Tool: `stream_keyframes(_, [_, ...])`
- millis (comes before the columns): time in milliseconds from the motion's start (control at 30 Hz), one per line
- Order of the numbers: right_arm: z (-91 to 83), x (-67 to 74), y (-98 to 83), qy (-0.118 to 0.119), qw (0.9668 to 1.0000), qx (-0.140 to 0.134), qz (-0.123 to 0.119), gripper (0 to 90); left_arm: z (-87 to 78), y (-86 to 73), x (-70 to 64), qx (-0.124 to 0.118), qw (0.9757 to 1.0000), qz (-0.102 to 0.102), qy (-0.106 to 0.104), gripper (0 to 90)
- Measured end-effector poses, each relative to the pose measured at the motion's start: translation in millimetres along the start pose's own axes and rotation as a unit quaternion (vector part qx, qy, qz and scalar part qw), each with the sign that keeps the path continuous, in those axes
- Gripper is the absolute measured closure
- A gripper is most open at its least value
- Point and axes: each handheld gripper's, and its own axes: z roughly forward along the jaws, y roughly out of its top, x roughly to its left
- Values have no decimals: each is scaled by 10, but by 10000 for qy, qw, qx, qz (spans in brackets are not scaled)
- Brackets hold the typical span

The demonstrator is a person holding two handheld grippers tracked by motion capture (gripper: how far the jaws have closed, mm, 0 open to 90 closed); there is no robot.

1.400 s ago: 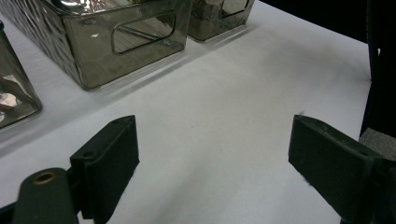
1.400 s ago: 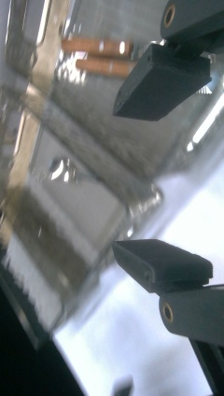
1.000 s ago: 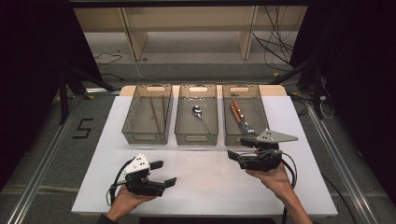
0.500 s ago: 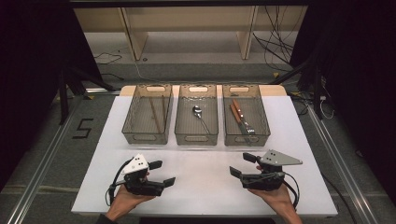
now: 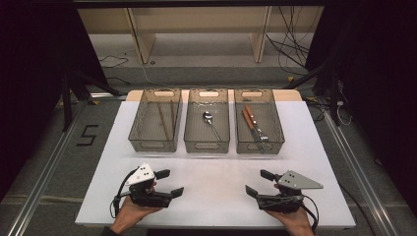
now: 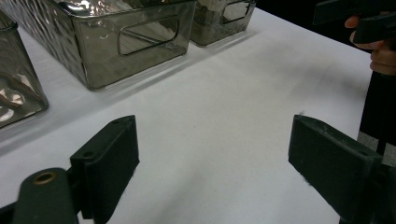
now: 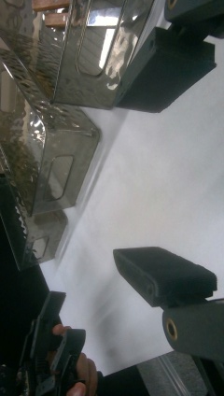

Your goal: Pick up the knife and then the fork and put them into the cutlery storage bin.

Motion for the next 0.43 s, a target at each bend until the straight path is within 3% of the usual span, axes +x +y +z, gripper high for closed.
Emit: stream_keyframes(433, [-16,-17,-16,5,9999,-68,90,218,13,-12,-6,42,10000,18,-24,158])
